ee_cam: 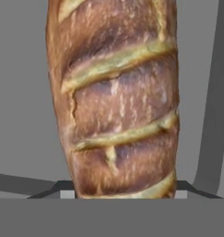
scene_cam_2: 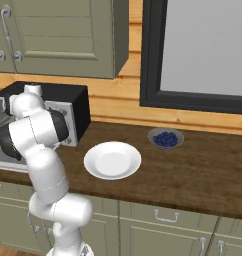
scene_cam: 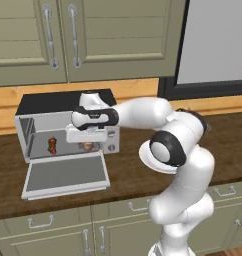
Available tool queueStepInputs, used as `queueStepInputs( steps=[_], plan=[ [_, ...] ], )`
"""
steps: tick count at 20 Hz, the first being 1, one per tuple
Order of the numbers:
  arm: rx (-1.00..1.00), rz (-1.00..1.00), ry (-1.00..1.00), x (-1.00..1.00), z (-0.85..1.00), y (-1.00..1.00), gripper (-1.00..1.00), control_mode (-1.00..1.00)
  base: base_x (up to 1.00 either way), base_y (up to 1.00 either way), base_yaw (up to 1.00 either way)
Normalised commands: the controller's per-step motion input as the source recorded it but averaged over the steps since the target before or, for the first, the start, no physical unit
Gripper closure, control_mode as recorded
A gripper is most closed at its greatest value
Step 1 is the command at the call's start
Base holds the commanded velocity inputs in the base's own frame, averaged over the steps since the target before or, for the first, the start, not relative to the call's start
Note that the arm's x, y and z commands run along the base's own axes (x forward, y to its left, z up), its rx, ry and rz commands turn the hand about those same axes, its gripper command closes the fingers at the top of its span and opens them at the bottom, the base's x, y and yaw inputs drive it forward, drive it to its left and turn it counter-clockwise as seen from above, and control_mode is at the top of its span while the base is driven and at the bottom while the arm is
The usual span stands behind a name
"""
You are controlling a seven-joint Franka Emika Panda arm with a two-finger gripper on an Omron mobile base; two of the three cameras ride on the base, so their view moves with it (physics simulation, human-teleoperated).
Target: Pick up the kebab skewer and baguette bread, and place them inside the toaster oven. Close the toaster oven door and start by setting the timer.
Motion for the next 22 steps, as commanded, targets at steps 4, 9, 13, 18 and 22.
queueStepInputs(
  steps=[4,9,13,18,22],
  plan=[
    [0.0,0.0,0.0,0.42,-0.18,0.07,1.0,-1.0,0.0,0.0,0.0],
    [-0.01,0.0,0.0,0.22,-0.23,0.12,1.0,-1.0,0.0,0.0,0.0],
    [-0.03,0.0,-0.01,0.0,-0.41,0.14,-1.0,-1.0,0.0,0.0,0.0],
    [-0.02,0.0,-0.09,0.0,-0.2,0.01,-1.0,-1.0,0.0,0.0,0.0],
    [0.0,0.0,-0.16,-0.01,0.0,0.0,-1.0,-1.0,0.0,0.0,0.0]
  ],
)
